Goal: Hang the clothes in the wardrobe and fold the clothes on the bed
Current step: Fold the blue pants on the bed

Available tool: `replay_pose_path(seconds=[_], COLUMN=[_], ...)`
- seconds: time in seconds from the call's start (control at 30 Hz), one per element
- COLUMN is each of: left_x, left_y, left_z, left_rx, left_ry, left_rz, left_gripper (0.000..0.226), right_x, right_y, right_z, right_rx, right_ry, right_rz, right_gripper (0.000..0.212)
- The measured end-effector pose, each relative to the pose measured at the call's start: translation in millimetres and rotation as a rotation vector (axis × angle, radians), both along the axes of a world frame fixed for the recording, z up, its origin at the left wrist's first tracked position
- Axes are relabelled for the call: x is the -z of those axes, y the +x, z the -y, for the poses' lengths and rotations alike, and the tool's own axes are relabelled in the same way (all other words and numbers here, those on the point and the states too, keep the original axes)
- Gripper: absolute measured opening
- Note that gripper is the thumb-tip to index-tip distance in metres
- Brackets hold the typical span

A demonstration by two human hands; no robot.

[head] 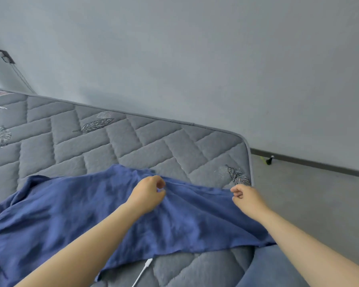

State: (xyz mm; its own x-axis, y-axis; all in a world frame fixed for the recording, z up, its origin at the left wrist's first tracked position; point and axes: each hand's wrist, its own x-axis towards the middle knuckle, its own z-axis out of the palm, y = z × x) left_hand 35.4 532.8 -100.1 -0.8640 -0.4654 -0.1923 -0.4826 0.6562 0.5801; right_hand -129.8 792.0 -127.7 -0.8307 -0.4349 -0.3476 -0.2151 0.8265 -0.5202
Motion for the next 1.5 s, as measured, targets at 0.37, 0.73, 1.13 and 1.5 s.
replay_pose_path(seconds=[0.37,0.73,1.13,1.5], left_x=[47,51,54,68], left_y=[-80,-63,-33,-96], left_z=[-55,-64,-52,-63], left_rx=[0.229,0.247,0.205,0.249], left_ry=[-0.245,-0.355,-0.268,-0.319], left_rz=[0.095,-0.110,-0.050,0.102], left_gripper=[0.034,0.004,0.014,0.040], right_x=[36,42,22,68], right_y=[-26,-21,16,-36], right_z=[-38,-49,-83,-65], right_rx=[-0.246,-0.288,-0.127,0.321], right_ry=[0.139,0.042,-0.294,-0.148], right_rz=[-0.370,-0.481,-0.135,0.025], right_gripper=[0.028,0.017,0.041,0.018])
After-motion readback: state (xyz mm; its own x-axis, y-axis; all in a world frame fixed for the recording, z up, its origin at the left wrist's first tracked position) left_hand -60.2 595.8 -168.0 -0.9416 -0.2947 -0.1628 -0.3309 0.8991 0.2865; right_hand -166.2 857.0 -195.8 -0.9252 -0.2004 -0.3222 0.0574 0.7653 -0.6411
